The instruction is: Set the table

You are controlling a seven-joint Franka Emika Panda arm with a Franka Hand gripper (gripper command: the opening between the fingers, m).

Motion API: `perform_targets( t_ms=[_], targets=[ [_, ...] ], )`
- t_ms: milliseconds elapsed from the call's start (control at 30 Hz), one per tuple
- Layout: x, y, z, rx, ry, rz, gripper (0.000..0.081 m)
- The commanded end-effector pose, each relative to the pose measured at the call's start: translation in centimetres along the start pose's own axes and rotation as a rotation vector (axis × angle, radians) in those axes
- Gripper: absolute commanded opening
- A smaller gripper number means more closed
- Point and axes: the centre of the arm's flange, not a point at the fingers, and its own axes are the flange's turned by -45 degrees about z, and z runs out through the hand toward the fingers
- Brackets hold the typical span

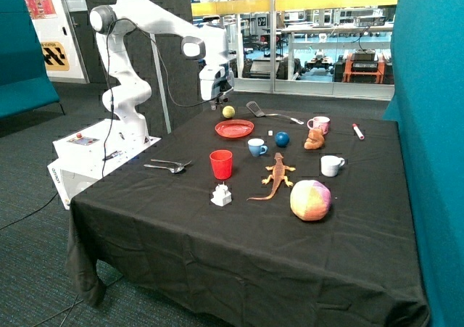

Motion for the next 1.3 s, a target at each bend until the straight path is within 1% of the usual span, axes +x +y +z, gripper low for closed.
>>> perform_targets(
  t_ms=[0,100,133,167,200,267,567,800,1133,1267],
  targets=[
    [0.3,0.0,0.0,-0.0031,-0.0099,-0.283,0.0808],
    [0.3,0.0,0.0,-0.0031,-0.0099,-0.283,0.0808],
    [0.3,0.0,0.0,-0.0031,-0.0099,-0.284,0.0725],
    [0.3,0.0,-0.1,-0.0031,-0.0099,-0.283,0.0623],
    [0.3,0.0,-0.1,-0.0031,-0.0099,-0.283,0.0573],
    [0.2,0.0,-0.1,-0.0031,-0.0099,-0.284,0.0536],
    [-0.2,-0.2,0.2,-0.0031,-0.0099,-0.290,0.0521],
    [-0.8,-0.9,1.2,-0.0032,-0.0098,-0.277,0.0527],
    [-2.0,-2.0,2.0,-0.0031,-0.0099,-0.288,0.0521],
    [-2.6,-2.5,2.7,-0.0031,-0.0099,-0.293,0.0523]
  ],
)
